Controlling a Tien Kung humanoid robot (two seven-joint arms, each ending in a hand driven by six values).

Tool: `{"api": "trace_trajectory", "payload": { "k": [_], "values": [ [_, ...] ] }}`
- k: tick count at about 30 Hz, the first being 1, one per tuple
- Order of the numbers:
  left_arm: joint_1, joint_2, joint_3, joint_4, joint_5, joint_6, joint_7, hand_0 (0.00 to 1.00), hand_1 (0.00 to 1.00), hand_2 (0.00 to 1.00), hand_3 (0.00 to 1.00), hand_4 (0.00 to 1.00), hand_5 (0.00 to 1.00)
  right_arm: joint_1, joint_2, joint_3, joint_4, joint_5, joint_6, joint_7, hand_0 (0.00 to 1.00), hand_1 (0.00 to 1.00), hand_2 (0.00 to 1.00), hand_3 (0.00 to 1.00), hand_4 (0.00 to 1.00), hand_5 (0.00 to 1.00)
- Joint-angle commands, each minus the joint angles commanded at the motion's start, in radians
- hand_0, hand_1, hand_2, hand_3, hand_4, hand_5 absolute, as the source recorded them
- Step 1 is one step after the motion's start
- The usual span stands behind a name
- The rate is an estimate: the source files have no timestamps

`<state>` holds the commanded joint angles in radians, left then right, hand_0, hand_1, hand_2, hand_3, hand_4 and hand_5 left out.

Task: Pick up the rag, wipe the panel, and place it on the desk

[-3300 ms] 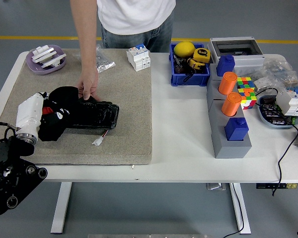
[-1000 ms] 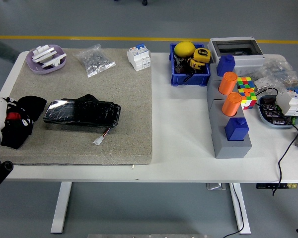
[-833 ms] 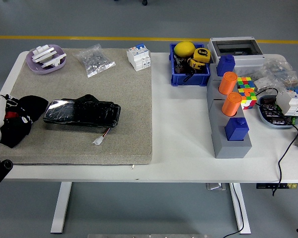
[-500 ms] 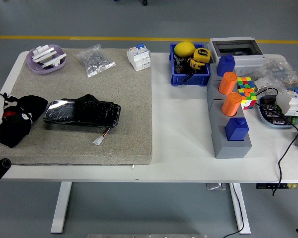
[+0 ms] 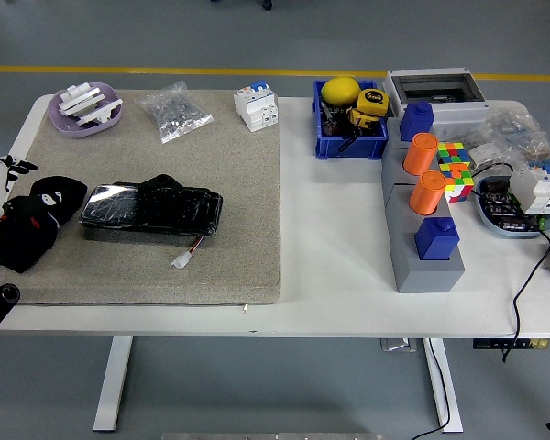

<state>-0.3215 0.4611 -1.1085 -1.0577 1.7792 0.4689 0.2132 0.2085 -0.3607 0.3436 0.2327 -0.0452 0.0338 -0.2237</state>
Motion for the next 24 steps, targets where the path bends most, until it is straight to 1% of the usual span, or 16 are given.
{"api": "trace_trajectory", "payload": {
  "k": [7,9,11,13,15,16,17,19,24],
  "values": [
    [0.05,0.003,-0.049,-0.156,0.018,0.001,-0.006,0.506,0.672,0.702,0.678,0.998,0.423,-0.004,0.003,-0.009,-0.002,0.015,0.001,0.004,0.707,0.623,0.684,0.635,0.998,0.558],
    [0.07,0.001,-0.066,-0.207,-0.005,-0.003,-0.017,0.506,0.672,0.702,0.678,0.998,0.423,-0.004,0.003,-0.013,-0.002,0.02,0.001,0.006,0.707,0.623,0.684,0.635,0.998,0.558],
    [0.08,-0.002,-0.076,-0.24,-0.013,-0.005,-0.019,0.505,0.67,0.697,0.684,0.998,0.426,-0.004,0.002,-0.015,-0.001,0.02,0.001,0.006,0.708,0.624,0.684,0.634,0.998,0.556],
    [0.1,-0.01,-0.097,-0.292,-0.043,-0.006,-0.03,0.505,0.67,0.697,0.684,0.998,0.426,-0.006,0.001,-0.015,-0.001,0.021,0.001,0.006,0.708,0.624,0.684,0.634,0.998,0.556],
    [0.111,-0.016,-0.11,-0.322,-0.052,-0.005,-0.035,0.505,0.67,0.697,0.684,0.998,0.426,-0.007,0.0,-0.014,-0.001,0.02,0.001,0.005,0.708,0.624,0.684,0.634,0.998,0.556],
    [0.122,-0.023,-0.122,-0.344,-0.059,-0.002,-0.041,0.505,0.67,0.697,0.684,0.998,0.426,-0.007,0.0,-0.013,-0.001,0.018,0.002,0.004,0.708,0.624,0.684,0.634,0.998,0.556],
    [0.129,-0.028,-0.131,-0.362,-0.068,0.0,-0.046,0.505,0.674,0.676,0.687,0.998,0.441,-0.008,0.0,-0.015,-0.001,0.021,0.001,0.005,0.708,0.623,0.684,0.632,0.998,0.555],
    [0.146,-0.041,-0.152,-0.396,-0.093,0.007,-0.059,0.505,0.674,0.676,0.687,0.998,0.441,-0.011,0.0,-0.015,-0.002,0.022,0.002,0.005,0.708,0.623,0.684,0.632,0.998,0.555],
    [0.172,-0.06,-0.176,-0.457,-0.168,0.02,-0.096,0.503,0.665,0.666,0.673,0.998,0.448,-0.014,0.005,-0.019,-0.003,0.027,0.003,0.008,0.708,0.625,0.684,0.632,0.998,0.553]
  ]
}}
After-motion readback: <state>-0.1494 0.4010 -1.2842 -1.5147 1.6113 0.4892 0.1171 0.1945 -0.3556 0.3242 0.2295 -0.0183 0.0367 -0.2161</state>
